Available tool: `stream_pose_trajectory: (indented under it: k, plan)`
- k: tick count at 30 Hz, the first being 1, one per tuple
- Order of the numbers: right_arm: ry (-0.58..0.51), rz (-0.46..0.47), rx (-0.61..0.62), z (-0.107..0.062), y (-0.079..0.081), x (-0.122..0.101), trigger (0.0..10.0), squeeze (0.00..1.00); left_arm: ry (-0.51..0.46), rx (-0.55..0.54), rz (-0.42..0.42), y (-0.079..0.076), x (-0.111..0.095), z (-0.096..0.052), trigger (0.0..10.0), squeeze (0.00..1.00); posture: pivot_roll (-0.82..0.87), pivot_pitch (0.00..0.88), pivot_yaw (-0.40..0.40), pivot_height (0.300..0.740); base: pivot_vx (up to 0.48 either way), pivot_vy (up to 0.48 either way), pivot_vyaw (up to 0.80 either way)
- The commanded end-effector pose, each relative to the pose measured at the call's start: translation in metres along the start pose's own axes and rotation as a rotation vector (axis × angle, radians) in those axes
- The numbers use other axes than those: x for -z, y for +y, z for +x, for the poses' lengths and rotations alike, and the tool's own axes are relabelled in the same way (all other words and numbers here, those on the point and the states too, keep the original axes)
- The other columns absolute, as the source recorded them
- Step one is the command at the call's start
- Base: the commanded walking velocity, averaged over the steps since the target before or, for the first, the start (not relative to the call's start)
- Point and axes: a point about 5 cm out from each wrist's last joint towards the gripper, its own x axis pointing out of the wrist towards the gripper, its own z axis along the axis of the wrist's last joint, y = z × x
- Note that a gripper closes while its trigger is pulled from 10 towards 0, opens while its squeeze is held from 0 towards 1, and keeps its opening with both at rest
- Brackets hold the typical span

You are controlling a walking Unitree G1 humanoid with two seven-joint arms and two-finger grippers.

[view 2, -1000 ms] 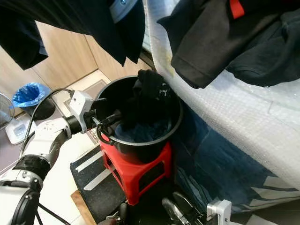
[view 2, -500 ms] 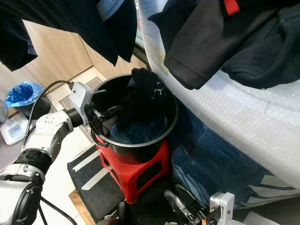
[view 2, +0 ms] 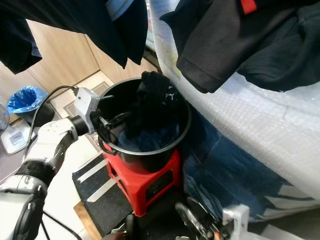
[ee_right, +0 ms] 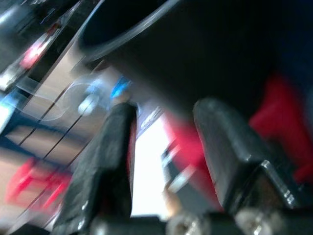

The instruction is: Clothes washing

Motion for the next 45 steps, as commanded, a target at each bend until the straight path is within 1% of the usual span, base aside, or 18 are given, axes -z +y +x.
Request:
stream_pose_trajectory:
  k: [1,2,3,5,6,8,9,10,12,15,20,21,24,28,30,34,40,45]
  plan:
    - [0.012,-0.017,0.04,0.004,-0.006,0.009,10.0,0.0,-0.052,-0.029,0.04,-0.009,-0.005,-0.003,10.0,0.0,-0.09,0.217,0.095,0.74,0.0,0.0,0.0]
    - [0.012,-0.017,0.04,0.004,-0.006,0.009,10.0,0.0,-0.052,-0.029,0.04,-0.009,-0.005,-0.003,10.0,0.0,-0.09,0.217,0.095,0.74,0.0,0.0,0.0]
    - [0.013,-0.017,0.046,0.009,-0.01,0.012,10.0,0.0,-0.072,0.003,0.043,-0.022,-0.004,-0.001,10.0,0.0,-0.08,0.188,0.098,0.74,0.0,0.0,0.0]
    - [0.011,-0.015,0.054,0.012,-0.013,0.014,10.0,0.0,-0.094,0.025,0.039,-0.037,-0.004,-0.001,10.0,0.0,-0.08,0.176,0.101,0.74,0.0,0.0,0.0]
    - [0.011,-0.014,0.057,0.013,-0.014,0.015,10.0,0.0,-0.098,0.031,0.039,-0.041,-0.004,-0.001,10.0,0.0,-0.08,0.176,0.101,0.74,0.0,0.0,0.0]
    - [0.004,-0.01,0.067,0.016,-0.017,0.017,10.0,0.0,-0.128,0.045,0.036,-0.057,-0.004,-0.001,10.0,0.0,-0.08,0.164,0.102,0.74,0.0,0.0,0.0]
    - [0.004,-0.01,0.067,0.016,-0.017,0.017,10.0,0.0,-0.128,0.045,0.036,-0.057,-0.004,-0.001,10.0,0.0,-0.08,0.164,0.102,0.74,0.0,0.0,0.0]
    - [0.001,-0.016,0.088,0.016,-0.02,0.018,10.0,0.0,-0.114,0.076,0.022,-0.068,0.001,-0.001,10.0,0.0,-0.08,0.157,0.103,0.74,0.0,0.0,0.0]
    - [-0.003,-0.023,0.107,0.018,-0.023,0.02,10.0,0.0,-0.102,0.095,0.033,-0.075,0.004,-0.002,10.0,0.0,-0.08,0.147,0.105,0.74,0.0,0.0,0.0]
    - [-0.004,-0.043,0.161,0.017,-0.032,0.024,10.0,0.0,-0.06,0.147,0.04,-0.095,0.016,-0.008,10.0,0.0,-0.09,0.131,0.106,0.74,0.0,0.0,0.0]
    - [0.002,-0.049,0.204,0.018,-0.042,0.033,10.0,0.0,-0.014,0.219,0.075,-0.117,0.029,-0.016,10.0,0.0,-0.08,0.117,0.105,0.74,0.0,0.0,0.0]
    - [0.002,-0.049,0.204,0.018,-0.042,0.033,10.0,0.0,-0.014,0.219,0.075,-0.117,0.029,-0.016,10.0,0.0,-0.08,0.117,0.105,0.74,0.0,0.0,0.0]
    - [0.031,-0.052,0.205,0.019,-0.048,0.043,10.0,0.0,0.016,0.252,0.093,-0.129,0.035,-0.019,10.0,0.0,-0.08,0.101,0.104,0.74,0.0,0.0,0.0]
    - [0.036,-0.053,0.217,0.02,-0.052,0.047,10.0,0.0,0.033,0.27,0.089,-0.134,0.038,-0.022,10.0,0.0,-0.08,0.091,0.101,0.74,0.0,0.0,0.0]
    - [0.039,-0.058,0.24,0.019,-0.057,0.05,10.0,0.0,0.048,0.294,0.111,-0.14,0.042,-0.025,10.0,0.0,-0.08,0.086,0.101,0.74,0.0,0.0,0.0]
    - [0.039,-0.056,0.298,0.017,-0.064,0.054,10.0,0.0,0.094,0.343,0.097,-0.151,0.053,-0.033,10.0,0.0,-0.08,0.069,0.1,0.74,0.0,0.0,0.0]
    - [0.039,-0.05,0.328,0.016,-0.069,0.058,10.0,0.0,0.139,0.332,0.08,-0.158,0.065,-0.04,10.0,0.0,-0.08,0.057,0.096,0.74,0.0,0.0,0.0]
    - [0.039,-0.051,0.325,0.016,-0.07,0.06,10.0,0.0,0.154,0.321,0.061,-0.159,0.068,-0.044,10.0,0.0,-0.08,0.05,0.092,0.74,0.0,0.0,0.0]
